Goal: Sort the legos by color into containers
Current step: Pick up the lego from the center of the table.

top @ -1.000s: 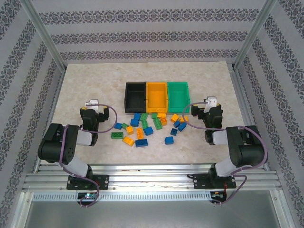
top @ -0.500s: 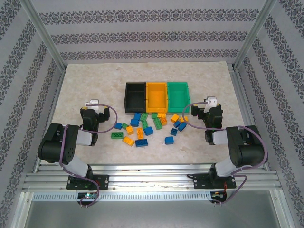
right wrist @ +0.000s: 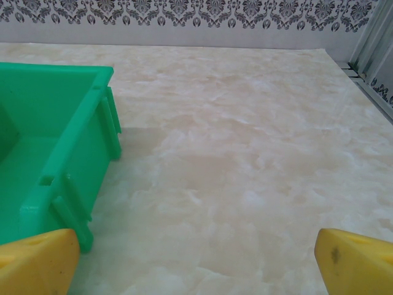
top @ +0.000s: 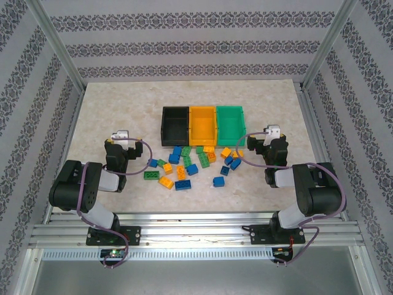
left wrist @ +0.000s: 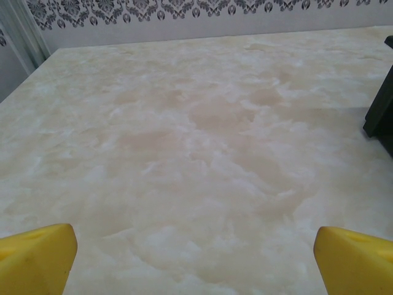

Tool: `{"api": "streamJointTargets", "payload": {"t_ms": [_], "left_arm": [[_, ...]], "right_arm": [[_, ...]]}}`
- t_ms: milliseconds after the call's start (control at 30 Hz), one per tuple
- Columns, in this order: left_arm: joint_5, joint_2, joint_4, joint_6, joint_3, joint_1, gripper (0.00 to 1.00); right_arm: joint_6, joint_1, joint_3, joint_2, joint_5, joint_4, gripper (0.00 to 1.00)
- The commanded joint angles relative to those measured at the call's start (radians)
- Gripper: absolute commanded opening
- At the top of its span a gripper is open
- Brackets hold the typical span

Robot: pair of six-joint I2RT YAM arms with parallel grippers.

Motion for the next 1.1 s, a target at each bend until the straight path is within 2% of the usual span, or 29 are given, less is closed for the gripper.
{"api": "streamJointTargets", "payload": {"t_ms": [0,133,233,400,500,567,633,700,800,933,1067], "left_arm": [[-0.020,0.013,0.126,0.001,-0.036,-0.011,0.99],[-0.057,0.004,0.233,-0.008,-0.088,-0.010,0.99],[-0.068,-0.081,0.173,-0.011,-0.097,-0.012,0.99],[-0.084,-0.338,-0.084,-0.034,-0.079,-0.012,0.99],[-0.094,-0.544,-0.344,-0.117,-0.043,-0.011,0.99],[-0.134,-0.657,-0.530,-0.223,-0.006,-0.010,0.99],[-0.112,-0.749,-0.653,-0.341,-0.009,-0.009,0.99],[0.002,-0.804,-0.639,-0.378,-0.037,-0.009,0.99],[0.136,-0.811,-0.826,-0.442,0.042,-0.008,0.99],[0.316,-0.702,-1.014,-0.505,0.162,-0.008,0.99],[0.525,-0.579,-1.074,-0.597,0.236,-0.017,0.99]], "right_arm": [[0.006,-0.003,0.006,0.007,-0.005,0.017,0.98],[0.015,0.000,-0.019,-0.020,0.032,0.064,0.98],[0.010,0.004,-0.050,-0.103,0.048,0.044,0.98],[-0.008,0.031,-0.085,-0.230,0.091,0.008,0.98],[0.001,0.048,-0.093,-0.327,0.115,-0.044,0.98],[0.138,0.044,-0.110,-0.404,0.164,-0.043,0.98],[0.301,0.029,-0.124,-0.451,0.169,-0.047,0.98],[0.402,0.002,-0.113,-0.459,0.101,-0.082,0.98],[0.464,-0.024,-0.053,-0.393,-0.125,-0.147,0.98],[0.551,-0.023,0.083,-0.245,-0.379,-0.231,0.98],[0.636,-0.013,0.174,-0.122,-0.535,-0.283,0.98]]}}
